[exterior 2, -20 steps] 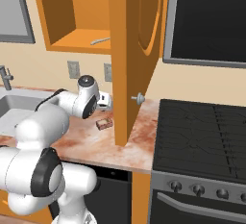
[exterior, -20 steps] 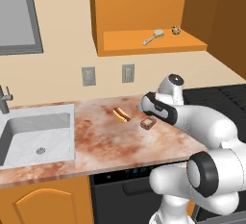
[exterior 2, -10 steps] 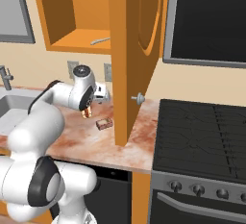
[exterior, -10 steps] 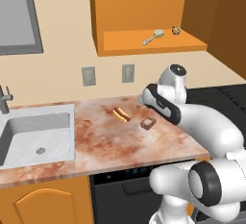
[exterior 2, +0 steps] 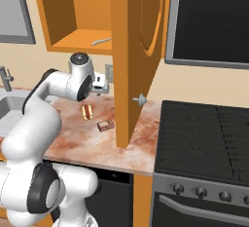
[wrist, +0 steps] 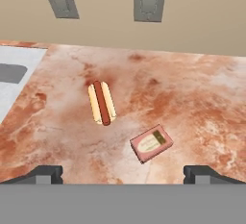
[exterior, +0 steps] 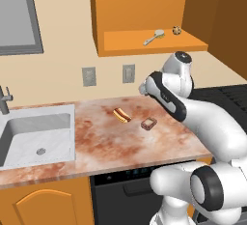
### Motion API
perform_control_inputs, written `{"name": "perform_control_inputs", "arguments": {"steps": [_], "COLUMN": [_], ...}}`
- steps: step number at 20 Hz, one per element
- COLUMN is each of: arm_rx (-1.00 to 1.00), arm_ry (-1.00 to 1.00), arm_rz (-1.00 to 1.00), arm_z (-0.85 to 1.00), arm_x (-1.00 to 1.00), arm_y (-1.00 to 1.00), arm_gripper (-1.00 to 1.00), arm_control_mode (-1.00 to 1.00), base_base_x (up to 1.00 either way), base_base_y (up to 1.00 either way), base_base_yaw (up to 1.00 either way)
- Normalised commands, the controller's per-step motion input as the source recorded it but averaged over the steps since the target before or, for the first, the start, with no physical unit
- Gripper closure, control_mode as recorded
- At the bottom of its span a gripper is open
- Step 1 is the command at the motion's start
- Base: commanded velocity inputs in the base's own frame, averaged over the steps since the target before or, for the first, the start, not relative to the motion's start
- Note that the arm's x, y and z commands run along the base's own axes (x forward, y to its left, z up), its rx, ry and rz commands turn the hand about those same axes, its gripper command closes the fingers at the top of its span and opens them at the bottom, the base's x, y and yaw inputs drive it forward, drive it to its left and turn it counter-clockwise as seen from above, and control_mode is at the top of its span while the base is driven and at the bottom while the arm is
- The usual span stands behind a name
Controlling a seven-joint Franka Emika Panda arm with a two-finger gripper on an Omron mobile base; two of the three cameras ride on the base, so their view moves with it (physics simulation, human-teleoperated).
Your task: Pick the bar soap and dish brush from the cabinet and place them on the counter.
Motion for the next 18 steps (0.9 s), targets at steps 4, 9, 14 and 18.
{"name": "perform_control_inputs", "arguments": {"steps": [4, 9, 14, 18], "arm_rx": [0.0, 0.01, 0.01, -0.07], "arm_ry": [0.0, 0.0, 0.0, -0.03], "arm_rz": [0.05, 0.06, -0.02, -0.14], "arm_z": [0.62, 0.62, 0.44, 0.16], "arm_x": [0.0, -0.01, 0.07, 0.24], "arm_y": [0.05, 0.01, -0.03, 0.04], "arm_gripper": [-1.0, -1.0, -1.0, -1.0], "arm_control_mode": [-1.0, -1.0, -1.0, -1.0], "base_base_x": [0.0, 0.0, 0.0, 0.0], "base_base_y": [0.0, 0.0, 0.0, 0.0], "base_base_yaw": [0.0, 0.0, 0.0, 0.0]}}
